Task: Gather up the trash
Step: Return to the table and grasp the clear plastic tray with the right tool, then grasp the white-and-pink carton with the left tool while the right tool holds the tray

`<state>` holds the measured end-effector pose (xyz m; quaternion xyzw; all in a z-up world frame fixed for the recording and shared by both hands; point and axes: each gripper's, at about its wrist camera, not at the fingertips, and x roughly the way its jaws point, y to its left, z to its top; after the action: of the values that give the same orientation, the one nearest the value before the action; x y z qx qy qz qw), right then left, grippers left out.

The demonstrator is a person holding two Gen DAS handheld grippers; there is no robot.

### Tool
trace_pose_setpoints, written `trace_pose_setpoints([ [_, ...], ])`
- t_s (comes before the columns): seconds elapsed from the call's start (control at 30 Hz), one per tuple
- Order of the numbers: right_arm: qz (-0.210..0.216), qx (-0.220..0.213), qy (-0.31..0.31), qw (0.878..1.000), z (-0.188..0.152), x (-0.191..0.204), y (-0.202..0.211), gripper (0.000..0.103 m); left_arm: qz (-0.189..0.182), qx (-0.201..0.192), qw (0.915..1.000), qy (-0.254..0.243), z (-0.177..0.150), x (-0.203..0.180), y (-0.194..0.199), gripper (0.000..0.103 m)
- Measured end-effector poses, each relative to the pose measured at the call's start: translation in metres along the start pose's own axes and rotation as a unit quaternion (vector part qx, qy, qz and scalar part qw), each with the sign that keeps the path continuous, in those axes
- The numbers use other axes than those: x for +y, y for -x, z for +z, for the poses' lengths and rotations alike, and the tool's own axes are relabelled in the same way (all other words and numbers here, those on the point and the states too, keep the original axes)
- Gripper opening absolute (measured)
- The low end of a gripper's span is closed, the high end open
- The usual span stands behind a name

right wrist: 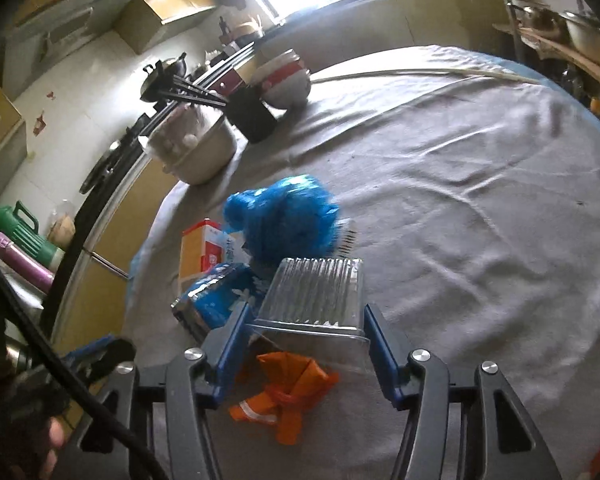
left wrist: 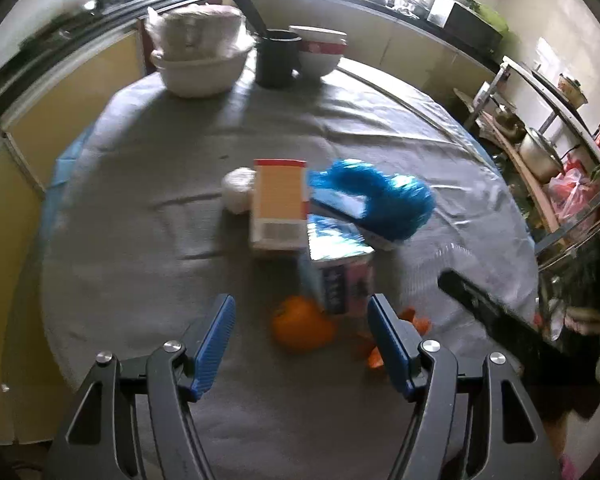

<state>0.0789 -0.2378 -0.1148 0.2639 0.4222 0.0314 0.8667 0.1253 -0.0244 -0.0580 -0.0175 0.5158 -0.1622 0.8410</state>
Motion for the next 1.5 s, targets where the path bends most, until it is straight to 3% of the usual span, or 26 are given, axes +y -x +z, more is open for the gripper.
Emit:
trace_pose_setpoints([
  [0.13,0.008,-0.013,-0.013,1.0,-0.006,-0.016,0.017,0.06,-0.012,0.014,0.9998,0.004,0.01,-0.014,-0.02,0.069],
  [0.27,0.021,-0.024,-0.022,0.999,-0.009,-0.024,0.027,0.06,-0.001,0.013,0.9998,0.013,0.012,-0.02,-0.035,0.068],
  [0.3,0.022,-0.025,-0.022,0.999,-0.01,-0.025,0.028,0.06,-0.004,0.009,0.9998,0.017,0.012,-0.02,-0.037,0.062],
  [0.33,0.024,-0.026,-0.022,0.999,-0.01,-0.025,0.029,0.06,-0.007,0.007,0.9998,0.019,0.011,-0.02,-0.038,0.045],
  [0.57,0.032,-0.026,-0.024,0.999,-0.018,-0.027,0.03,0.06,-0.014,-0.018,0.9994,0.025,0.005,-0.015,-0.028,0.042],
  [0.73,0.033,-0.032,-0.019,0.999,-0.021,-0.027,0.038,0.06,0.001,-0.036,0.9993,-0.004,-0.011,-0.02,-0.001,0.042],
  [1.03,0.056,-0.061,-0.006,0.997,-0.025,-0.019,0.066,0.06,-0.022,-0.078,0.9965,-0.019,-0.031,-0.02,0.046,0.042],
  [1.27,0.062,-0.098,0.013,0.993,-0.025,-0.011,0.098,0.06,-0.011,-0.124,0.9903,-0.061,-0.036,-0.043,0.074,0.042],
  [1.5,0.062,-0.119,0.003,0.991,-0.026,-0.025,0.122,0.06,-0.018,-0.134,0.9871,-0.086,-0.04,-0.065,0.084,0.042],
])
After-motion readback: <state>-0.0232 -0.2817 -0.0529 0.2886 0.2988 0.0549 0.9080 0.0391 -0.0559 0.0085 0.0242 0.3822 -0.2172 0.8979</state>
